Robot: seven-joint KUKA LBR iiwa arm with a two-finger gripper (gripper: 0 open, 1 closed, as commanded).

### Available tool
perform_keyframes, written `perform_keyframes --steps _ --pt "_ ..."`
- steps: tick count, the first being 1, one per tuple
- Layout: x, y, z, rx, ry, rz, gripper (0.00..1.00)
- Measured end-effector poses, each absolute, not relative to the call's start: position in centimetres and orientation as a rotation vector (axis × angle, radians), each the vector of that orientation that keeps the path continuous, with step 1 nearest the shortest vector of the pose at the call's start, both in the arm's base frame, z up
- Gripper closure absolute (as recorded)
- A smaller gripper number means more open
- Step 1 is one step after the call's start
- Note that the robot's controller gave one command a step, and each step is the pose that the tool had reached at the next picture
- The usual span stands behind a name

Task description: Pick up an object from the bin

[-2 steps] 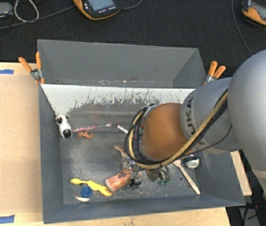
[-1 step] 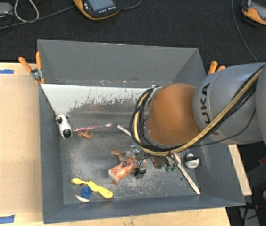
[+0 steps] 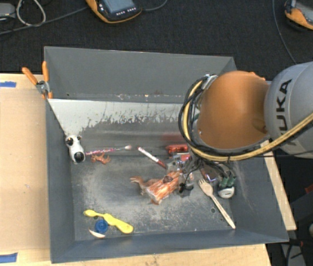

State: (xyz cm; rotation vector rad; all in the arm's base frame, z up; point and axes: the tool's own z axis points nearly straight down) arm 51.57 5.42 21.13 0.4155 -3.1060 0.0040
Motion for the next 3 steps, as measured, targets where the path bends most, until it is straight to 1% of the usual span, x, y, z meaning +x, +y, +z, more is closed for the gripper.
perform_keyframes --steps 1,2,3 --pt "53.4 6.5 18.5 0.634 -3.084 0.006 1.00" --pt "52.8 5.6 11.9 0.424 -3.113 0.006 1.00" --pt "53.0 5.8 16.9 0.183 -3.131 0.005 1.00"
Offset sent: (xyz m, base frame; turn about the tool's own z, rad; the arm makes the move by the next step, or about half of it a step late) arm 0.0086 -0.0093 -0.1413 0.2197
